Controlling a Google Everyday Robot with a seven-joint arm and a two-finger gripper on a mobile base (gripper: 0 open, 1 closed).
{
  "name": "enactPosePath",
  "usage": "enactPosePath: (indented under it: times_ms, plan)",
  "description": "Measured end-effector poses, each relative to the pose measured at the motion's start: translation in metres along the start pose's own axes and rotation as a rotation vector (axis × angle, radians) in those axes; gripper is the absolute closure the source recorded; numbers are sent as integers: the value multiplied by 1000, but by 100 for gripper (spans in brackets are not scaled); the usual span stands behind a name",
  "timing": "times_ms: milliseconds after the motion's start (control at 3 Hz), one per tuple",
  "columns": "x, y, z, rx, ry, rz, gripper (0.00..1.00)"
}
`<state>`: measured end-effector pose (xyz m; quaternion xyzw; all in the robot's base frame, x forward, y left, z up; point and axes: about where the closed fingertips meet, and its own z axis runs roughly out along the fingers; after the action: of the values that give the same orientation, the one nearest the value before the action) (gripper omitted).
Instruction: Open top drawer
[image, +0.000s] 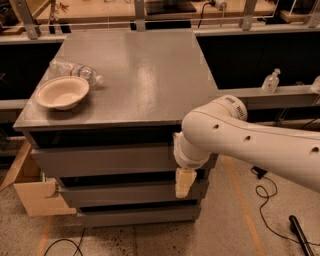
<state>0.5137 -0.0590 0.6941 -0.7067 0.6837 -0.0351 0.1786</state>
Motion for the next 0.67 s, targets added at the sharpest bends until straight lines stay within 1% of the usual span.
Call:
enactPosePath:
  times_ms: [333, 667]
  plan:
    - [-2, -9, 12, 29, 19, -31, 0]
    - [-4, -16, 28, 34, 43, -58, 0]
